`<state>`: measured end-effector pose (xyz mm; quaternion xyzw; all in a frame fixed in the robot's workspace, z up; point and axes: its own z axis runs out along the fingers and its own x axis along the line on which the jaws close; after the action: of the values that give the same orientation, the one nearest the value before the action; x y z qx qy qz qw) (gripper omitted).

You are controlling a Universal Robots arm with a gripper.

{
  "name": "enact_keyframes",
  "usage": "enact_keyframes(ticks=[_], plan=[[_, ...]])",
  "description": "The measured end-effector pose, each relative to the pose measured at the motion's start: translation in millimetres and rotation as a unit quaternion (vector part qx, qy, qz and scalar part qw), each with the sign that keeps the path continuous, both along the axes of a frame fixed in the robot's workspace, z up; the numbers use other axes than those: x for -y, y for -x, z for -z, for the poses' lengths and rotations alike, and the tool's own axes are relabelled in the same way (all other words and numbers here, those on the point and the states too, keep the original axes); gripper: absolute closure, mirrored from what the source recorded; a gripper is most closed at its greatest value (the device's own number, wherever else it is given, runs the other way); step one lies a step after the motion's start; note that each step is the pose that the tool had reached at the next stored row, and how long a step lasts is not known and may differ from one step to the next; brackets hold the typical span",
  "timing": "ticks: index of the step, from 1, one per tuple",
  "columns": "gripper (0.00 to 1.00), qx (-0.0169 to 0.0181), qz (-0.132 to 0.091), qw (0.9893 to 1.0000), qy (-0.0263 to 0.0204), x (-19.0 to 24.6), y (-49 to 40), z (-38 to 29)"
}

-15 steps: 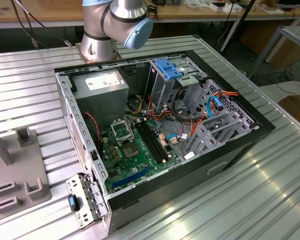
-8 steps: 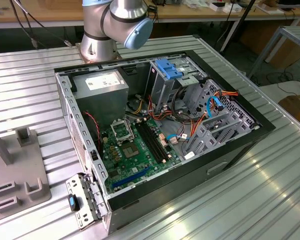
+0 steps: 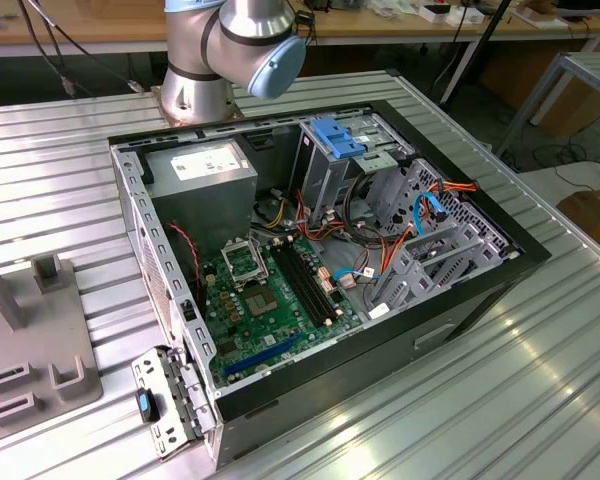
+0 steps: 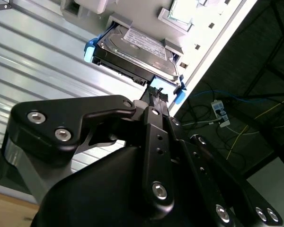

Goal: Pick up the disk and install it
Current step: 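Reach for the disk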

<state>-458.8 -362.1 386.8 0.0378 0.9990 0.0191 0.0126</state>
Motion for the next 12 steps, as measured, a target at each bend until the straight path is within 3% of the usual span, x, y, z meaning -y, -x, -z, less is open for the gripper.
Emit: enact_keyframes(ticks=[3, 6, 9, 12], plan=[[0.89, 0.0001, 0.000, 1.0000, -0.0001, -0.6, 1.4, 0.6], [0.89, -0.0002, 0.000, 1.0000, 0.0000, -4.1, 7.0, 4.6], [0.89, -0.0023, 0.000, 1.0000, 0.0007, -4.6, 11.9, 9.5], [0.89, -0.0023, 0.000, 1.0000, 0.0008, -4.5, 13.4, 9.6]])
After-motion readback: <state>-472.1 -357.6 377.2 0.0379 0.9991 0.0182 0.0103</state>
